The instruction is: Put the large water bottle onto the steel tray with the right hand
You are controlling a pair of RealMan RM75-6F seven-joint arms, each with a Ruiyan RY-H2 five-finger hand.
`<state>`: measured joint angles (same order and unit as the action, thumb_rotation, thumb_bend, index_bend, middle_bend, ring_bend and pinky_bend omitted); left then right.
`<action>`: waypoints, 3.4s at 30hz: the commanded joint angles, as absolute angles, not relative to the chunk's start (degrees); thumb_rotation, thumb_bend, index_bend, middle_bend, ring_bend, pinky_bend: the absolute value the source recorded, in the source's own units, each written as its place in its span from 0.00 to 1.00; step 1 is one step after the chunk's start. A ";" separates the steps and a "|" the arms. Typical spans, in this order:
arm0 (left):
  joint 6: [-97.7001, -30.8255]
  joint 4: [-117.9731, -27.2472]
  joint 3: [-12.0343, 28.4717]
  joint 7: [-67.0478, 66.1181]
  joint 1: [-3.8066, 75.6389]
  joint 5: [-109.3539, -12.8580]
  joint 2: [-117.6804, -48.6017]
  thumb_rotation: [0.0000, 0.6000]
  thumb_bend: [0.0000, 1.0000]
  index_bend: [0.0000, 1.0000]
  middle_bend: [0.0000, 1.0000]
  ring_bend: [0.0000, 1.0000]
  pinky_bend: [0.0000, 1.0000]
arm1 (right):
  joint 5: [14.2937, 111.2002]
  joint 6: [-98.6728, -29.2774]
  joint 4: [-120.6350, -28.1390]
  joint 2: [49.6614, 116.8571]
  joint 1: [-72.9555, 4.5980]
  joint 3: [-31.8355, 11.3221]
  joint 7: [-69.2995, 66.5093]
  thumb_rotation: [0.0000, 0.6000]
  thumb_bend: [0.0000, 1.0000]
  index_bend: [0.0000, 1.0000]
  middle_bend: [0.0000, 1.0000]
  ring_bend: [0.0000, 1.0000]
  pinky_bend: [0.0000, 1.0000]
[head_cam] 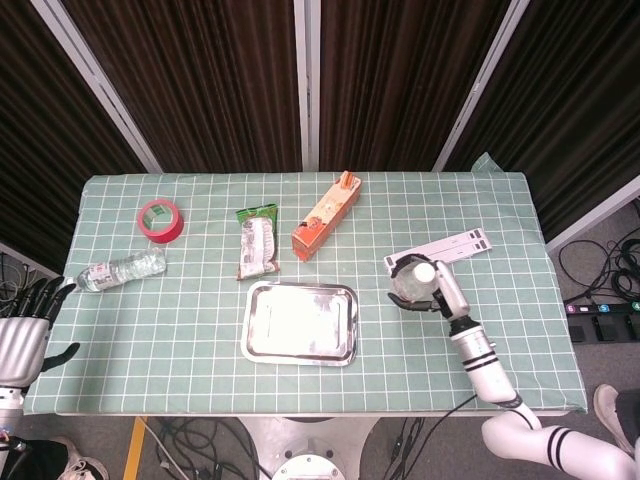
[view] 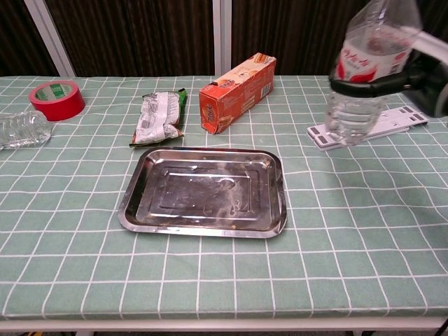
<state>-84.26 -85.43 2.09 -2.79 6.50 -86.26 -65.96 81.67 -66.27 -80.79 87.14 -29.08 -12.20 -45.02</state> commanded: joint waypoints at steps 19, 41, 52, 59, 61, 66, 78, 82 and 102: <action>-84.48 -85.66 1.97 -2.09 6.08 -86.00 -65.66 1.00 0.19 0.18 0.19 0.10 0.16 | 83.85 -63.11 -82.07 91.41 -33.23 -11.78 -44.57 1.00 0.16 0.55 0.49 0.30 0.43; -83.86 -85.00 2.20 -2.28 6.55 -85.85 -66.32 1.00 0.19 0.18 0.19 0.10 0.16 | 83.17 -63.64 -82.87 90.26 -34.30 -12.65 -43.99 1.00 0.16 0.56 0.50 0.30 0.43; -83.75 -84.56 1.69 -2.73 6.18 -85.71 -66.56 1.00 0.19 0.18 0.19 0.10 0.16 | 76.51 -53.62 -76.77 97.84 -39.42 -14.45 -47.68 1.00 0.16 0.56 0.50 0.31 0.43; -83.86 -83.38 1.64 -1.88 5.92 -85.54 -66.99 1.00 0.19 0.18 0.19 0.10 0.15 | 79.13 -52.97 -67.29 105.79 -42.05 -13.84 -51.97 1.00 0.16 0.56 0.50 0.31 0.43; -83.69 -82.84 1.71 -1.43 5.96 -85.39 -67.13 1.00 0.19 0.18 0.19 0.10 0.15 | 80.12 -52.72 -65.07 107.18 -42.87 -13.53 -52.81 1.00 0.16 0.56 0.50 0.31 0.43; -83.74 -80.67 2.11 0.34 6.21 -85.41 -68.06 1.00 0.19 0.18 0.19 0.10 0.15 | 81.74 -52.02 -60.52 109.89 -44.64 -12.94 -54.67 1.00 0.15 0.56 0.50 0.31 0.43; -84.01 -77.87 2.16 2.63 6.35 -85.93 -69.03 1.00 0.19 0.18 0.19 0.10 0.15 | 84.62 -52.52 -55.15 112.65 -46.51 -11.11 -57.57 1.00 0.01 0.50 0.48 0.29 0.42; -83.85 -77.46 2.13 3.41 6.46 -86.02 -69.16 1.00 0.19 0.18 0.19 0.10 0.15 | 85.47 -53.11 -55.18 112.26 -46.75 -10.52 -58.10 1.00 0.00 0.38 0.43 0.22 0.36; -84.08 -77.77 1.58 2.09 6.70 -87.15 -70.14 1.00 0.19 0.18 0.19 0.10 0.15 | 86.98 -51.66 -65.63 101.26 -45.54 -5.96 -56.38 1.00 0.00 0.00 0.05 0.00 0.05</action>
